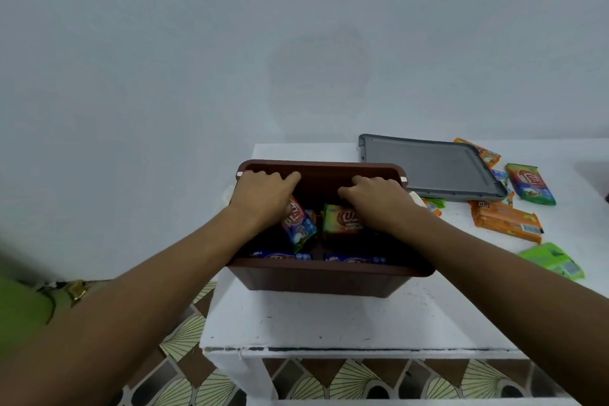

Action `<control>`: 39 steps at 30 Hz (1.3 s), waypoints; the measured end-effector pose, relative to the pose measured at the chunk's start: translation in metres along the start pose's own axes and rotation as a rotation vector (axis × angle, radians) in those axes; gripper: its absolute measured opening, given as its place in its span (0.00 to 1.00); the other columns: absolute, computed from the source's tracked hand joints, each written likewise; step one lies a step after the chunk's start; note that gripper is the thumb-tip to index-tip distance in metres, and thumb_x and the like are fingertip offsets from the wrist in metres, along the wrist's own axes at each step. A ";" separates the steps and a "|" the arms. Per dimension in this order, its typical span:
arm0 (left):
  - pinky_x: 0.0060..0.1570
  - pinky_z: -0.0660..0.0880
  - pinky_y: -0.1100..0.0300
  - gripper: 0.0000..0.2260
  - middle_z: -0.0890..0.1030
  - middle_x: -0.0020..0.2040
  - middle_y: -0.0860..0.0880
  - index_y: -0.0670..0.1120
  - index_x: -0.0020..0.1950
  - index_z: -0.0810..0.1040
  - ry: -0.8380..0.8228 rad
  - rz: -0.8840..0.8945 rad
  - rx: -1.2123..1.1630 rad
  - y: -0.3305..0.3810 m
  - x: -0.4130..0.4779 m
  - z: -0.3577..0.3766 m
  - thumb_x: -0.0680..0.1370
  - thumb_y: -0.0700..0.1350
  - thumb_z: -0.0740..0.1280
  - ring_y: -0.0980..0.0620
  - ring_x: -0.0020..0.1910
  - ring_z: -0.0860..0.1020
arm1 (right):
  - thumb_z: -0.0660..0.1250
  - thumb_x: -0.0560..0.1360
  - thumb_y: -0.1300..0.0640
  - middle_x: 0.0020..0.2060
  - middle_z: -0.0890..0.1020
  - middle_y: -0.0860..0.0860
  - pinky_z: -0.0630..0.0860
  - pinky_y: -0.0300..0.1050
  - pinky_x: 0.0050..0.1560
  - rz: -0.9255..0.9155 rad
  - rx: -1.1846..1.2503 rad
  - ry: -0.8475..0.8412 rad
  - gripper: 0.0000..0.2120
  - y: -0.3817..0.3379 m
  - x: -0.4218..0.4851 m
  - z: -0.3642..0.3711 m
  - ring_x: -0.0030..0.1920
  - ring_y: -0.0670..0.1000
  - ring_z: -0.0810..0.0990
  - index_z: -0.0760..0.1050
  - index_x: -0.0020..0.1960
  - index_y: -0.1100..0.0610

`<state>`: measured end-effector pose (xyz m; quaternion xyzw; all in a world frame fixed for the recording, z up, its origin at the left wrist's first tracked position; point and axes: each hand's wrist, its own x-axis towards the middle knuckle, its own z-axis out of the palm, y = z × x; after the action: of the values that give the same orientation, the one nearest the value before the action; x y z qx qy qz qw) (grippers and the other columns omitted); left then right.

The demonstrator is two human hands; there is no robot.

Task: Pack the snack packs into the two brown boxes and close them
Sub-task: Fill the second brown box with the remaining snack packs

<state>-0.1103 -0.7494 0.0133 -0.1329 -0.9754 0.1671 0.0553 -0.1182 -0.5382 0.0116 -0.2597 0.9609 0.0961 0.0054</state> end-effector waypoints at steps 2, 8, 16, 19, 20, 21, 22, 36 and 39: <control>0.36 0.64 0.55 0.17 0.79 0.49 0.47 0.49 0.64 0.67 0.058 0.049 0.061 -0.001 0.005 -0.005 0.77 0.51 0.64 0.45 0.43 0.78 | 0.66 0.76 0.54 0.57 0.76 0.54 0.74 0.51 0.44 -0.022 0.006 -0.023 0.20 0.000 0.000 -0.001 0.53 0.58 0.79 0.70 0.68 0.49; 0.43 0.74 0.53 0.24 0.70 0.60 0.53 0.55 0.68 0.69 -0.283 0.396 -0.166 -0.002 0.010 -0.001 0.73 0.51 0.70 0.49 0.55 0.74 | 0.65 0.75 0.44 0.49 0.80 0.51 0.70 0.47 0.40 -0.054 -0.068 -0.050 0.15 -0.002 -0.003 0.002 0.45 0.53 0.79 0.77 0.57 0.52; 0.44 0.70 0.55 0.30 0.71 0.61 0.52 0.52 0.70 0.67 -0.273 0.328 -0.173 -0.002 0.008 0.011 0.71 0.60 0.71 0.50 0.57 0.74 | 0.69 0.75 0.48 0.50 0.81 0.52 0.68 0.48 0.41 -0.023 -0.071 -0.033 0.14 -0.001 -0.001 0.003 0.48 0.55 0.80 0.77 0.57 0.53; 0.45 0.72 0.53 0.26 0.73 0.62 0.51 0.51 0.69 0.70 -0.205 0.252 -0.131 -0.003 0.009 0.012 0.74 0.60 0.68 0.47 0.57 0.76 | 0.68 0.75 0.50 0.51 0.81 0.52 0.69 0.48 0.43 0.008 -0.066 -0.024 0.14 -0.001 -0.002 0.004 0.49 0.55 0.80 0.76 0.59 0.53; 0.46 0.73 0.52 0.25 0.73 0.62 0.50 0.51 0.69 0.71 -0.188 0.238 -0.129 -0.004 0.009 0.011 0.75 0.59 0.68 0.47 0.57 0.76 | 0.69 0.75 0.49 0.52 0.81 0.53 0.71 0.49 0.45 0.017 -0.063 -0.028 0.16 0.000 -0.002 0.005 0.50 0.55 0.80 0.76 0.61 0.52; 0.46 0.74 0.52 0.24 0.73 0.62 0.50 0.51 0.69 0.71 -0.182 0.232 -0.132 -0.004 0.009 0.012 0.75 0.58 0.68 0.46 0.57 0.76 | 0.69 0.75 0.49 0.53 0.81 0.53 0.72 0.49 0.47 0.024 -0.063 -0.034 0.17 0.000 -0.001 0.005 0.52 0.55 0.80 0.76 0.62 0.52; 0.47 0.74 0.52 0.24 0.72 0.62 0.50 0.51 0.69 0.71 -0.186 0.230 -0.145 -0.003 0.009 0.012 0.75 0.56 0.68 0.46 0.57 0.76 | 0.69 0.75 0.48 0.54 0.81 0.53 0.74 0.50 0.48 0.029 -0.063 -0.040 0.18 0.000 -0.001 0.005 0.53 0.55 0.80 0.75 0.63 0.52; 0.53 0.76 0.50 0.34 0.70 0.67 0.48 0.51 0.74 0.63 -0.263 0.242 -0.063 -0.001 0.006 0.013 0.71 0.56 0.73 0.45 0.61 0.75 | 0.71 0.74 0.52 0.57 0.78 0.55 0.75 0.52 0.53 0.002 -0.063 -0.112 0.21 0.001 -0.001 0.000 0.57 0.57 0.78 0.73 0.65 0.56; 0.54 0.76 0.50 0.36 0.70 0.68 0.47 0.50 0.75 0.62 -0.278 0.248 -0.026 -0.002 0.005 0.012 0.71 0.55 0.74 0.44 0.62 0.75 | 0.71 0.74 0.51 0.57 0.79 0.55 0.76 0.51 0.53 -0.006 -0.062 -0.109 0.21 0.001 -0.002 0.001 0.56 0.56 0.78 0.73 0.65 0.56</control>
<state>-0.1176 -0.7530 0.0032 -0.2282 -0.9519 0.1770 -0.1029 -0.1165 -0.5361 0.0107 -0.2572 0.9549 0.1398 0.0500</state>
